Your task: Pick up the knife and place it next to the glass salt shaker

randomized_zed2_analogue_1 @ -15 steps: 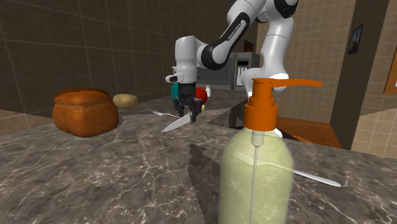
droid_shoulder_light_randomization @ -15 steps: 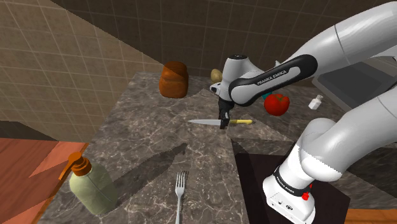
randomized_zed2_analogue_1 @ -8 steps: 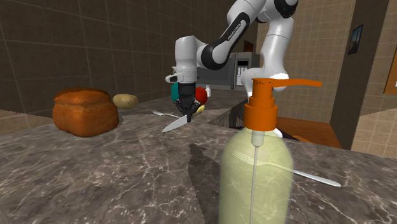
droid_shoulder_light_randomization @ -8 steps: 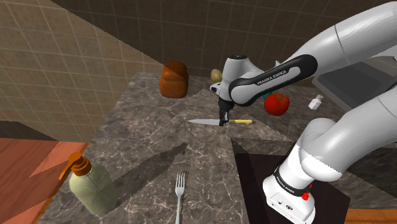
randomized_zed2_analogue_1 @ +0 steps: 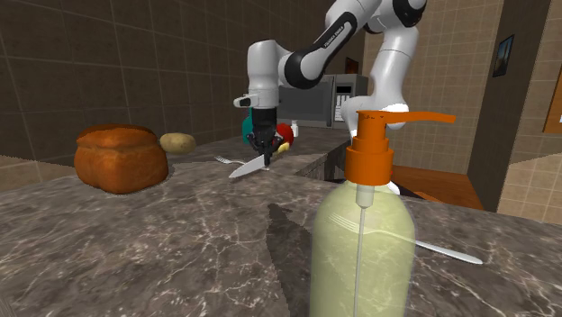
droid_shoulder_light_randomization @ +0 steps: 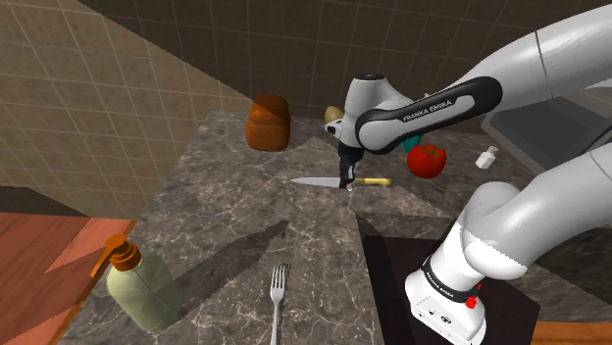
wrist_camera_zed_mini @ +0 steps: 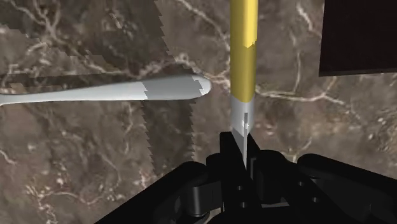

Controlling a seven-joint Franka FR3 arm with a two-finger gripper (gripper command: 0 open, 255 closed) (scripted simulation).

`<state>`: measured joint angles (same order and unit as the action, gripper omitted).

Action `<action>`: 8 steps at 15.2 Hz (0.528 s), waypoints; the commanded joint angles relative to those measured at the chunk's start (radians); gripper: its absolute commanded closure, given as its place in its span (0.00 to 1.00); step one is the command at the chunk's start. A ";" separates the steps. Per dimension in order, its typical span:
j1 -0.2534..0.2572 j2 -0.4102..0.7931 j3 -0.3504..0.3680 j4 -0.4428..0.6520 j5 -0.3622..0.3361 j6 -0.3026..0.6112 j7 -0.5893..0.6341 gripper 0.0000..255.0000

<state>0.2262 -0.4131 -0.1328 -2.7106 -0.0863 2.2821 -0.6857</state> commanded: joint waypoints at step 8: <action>0.000 -0.080 0.009 0.070 0.003 -0.150 0.001 1.00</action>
<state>0.2264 -0.4857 -0.1244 -2.6499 -0.0837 2.1489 -0.6844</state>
